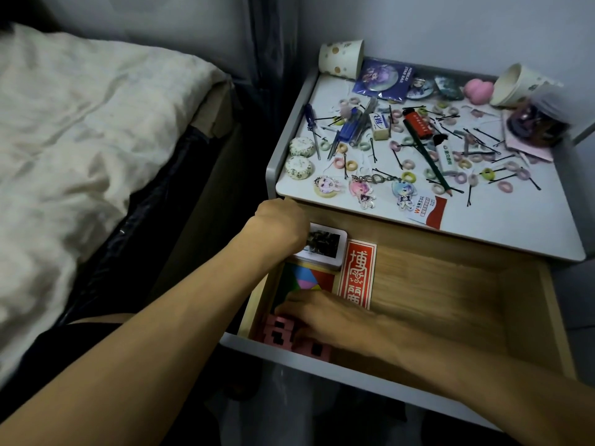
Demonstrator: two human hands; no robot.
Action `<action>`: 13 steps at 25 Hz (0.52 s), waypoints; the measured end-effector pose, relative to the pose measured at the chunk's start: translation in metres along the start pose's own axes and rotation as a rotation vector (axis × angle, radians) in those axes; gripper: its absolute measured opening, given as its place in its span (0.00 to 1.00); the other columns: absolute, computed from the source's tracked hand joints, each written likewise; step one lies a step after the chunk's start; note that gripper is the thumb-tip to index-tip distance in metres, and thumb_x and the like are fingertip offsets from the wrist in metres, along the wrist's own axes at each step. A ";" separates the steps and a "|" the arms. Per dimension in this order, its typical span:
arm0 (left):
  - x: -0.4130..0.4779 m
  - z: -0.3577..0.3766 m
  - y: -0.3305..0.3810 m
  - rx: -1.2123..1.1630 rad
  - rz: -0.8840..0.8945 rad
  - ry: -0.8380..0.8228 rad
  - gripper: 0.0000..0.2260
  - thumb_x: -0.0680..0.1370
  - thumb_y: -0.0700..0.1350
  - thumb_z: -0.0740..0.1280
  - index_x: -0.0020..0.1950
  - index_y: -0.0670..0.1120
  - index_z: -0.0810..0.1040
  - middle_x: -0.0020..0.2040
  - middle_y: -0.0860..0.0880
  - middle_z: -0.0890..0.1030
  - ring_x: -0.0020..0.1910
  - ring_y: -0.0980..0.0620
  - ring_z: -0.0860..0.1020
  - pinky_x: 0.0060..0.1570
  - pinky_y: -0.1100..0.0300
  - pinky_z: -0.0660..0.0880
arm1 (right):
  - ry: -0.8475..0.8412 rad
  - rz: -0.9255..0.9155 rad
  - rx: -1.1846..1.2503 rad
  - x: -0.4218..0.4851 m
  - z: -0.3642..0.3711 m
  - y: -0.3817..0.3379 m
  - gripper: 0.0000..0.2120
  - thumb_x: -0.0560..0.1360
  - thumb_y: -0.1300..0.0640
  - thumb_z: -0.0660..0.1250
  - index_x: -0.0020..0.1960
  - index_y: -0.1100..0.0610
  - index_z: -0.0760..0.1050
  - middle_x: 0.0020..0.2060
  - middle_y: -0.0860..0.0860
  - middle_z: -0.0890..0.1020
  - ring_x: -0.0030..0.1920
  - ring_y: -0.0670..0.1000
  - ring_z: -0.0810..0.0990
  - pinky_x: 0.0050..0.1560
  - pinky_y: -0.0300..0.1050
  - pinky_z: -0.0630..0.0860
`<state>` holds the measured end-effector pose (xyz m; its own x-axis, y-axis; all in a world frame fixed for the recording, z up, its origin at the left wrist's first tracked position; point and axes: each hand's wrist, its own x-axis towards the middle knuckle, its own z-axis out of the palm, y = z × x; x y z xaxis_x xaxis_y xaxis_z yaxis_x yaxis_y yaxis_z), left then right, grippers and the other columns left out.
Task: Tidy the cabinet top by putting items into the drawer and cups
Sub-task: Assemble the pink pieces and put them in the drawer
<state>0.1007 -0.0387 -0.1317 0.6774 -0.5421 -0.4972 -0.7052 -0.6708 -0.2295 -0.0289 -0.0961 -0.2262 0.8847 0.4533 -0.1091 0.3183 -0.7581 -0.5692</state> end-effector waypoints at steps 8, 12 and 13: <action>0.003 0.001 0.001 -0.024 -0.022 -0.002 0.14 0.80 0.45 0.65 0.64 0.43 0.75 0.64 0.44 0.74 0.62 0.45 0.75 0.47 0.56 0.70 | 0.058 0.075 0.110 0.009 0.017 0.004 0.10 0.79 0.61 0.63 0.60 0.58 0.77 0.53 0.53 0.78 0.49 0.44 0.72 0.52 0.37 0.71; 0.005 0.004 0.000 -0.058 -0.041 -0.007 0.13 0.79 0.45 0.66 0.63 0.43 0.76 0.60 0.46 0.76 0.59 0.46 0.77 0.45 0.57 0.70 | 0.039 0.056 0.099 0.003 0.015 0.004 0.13 0.77 0.59 0.68 0.61 0.58 0.76 0.52 0.51 0.76 0.49 0.43 0.71 0.49 0.32 0.67; 0.005 0.005 -0.001 -0.053 -0.046 -0.013 0.13 0.79 0.45 0.66 0.63 0.44 0.76 0.59 0.46 0.76 0.58 0.46 0.77 0.44 0.57 0.70 | 0.029 0.065 0.098 0.003 0.014 0.006 0.16 0.76 0.59 0.68 0.63 0.58 0.74 0.54 0.51 0.76 0.51 0.45 0.73 0.52 0.36 0.70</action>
<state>0.1039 -0.0385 -0.1379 0.7059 -0.5035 -0.4983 -0.6611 -0.7208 -0.2083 -0.0295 -0.0925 -0.2411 0.9123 0.3899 -0.1254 0.2266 -0.7355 -0.6385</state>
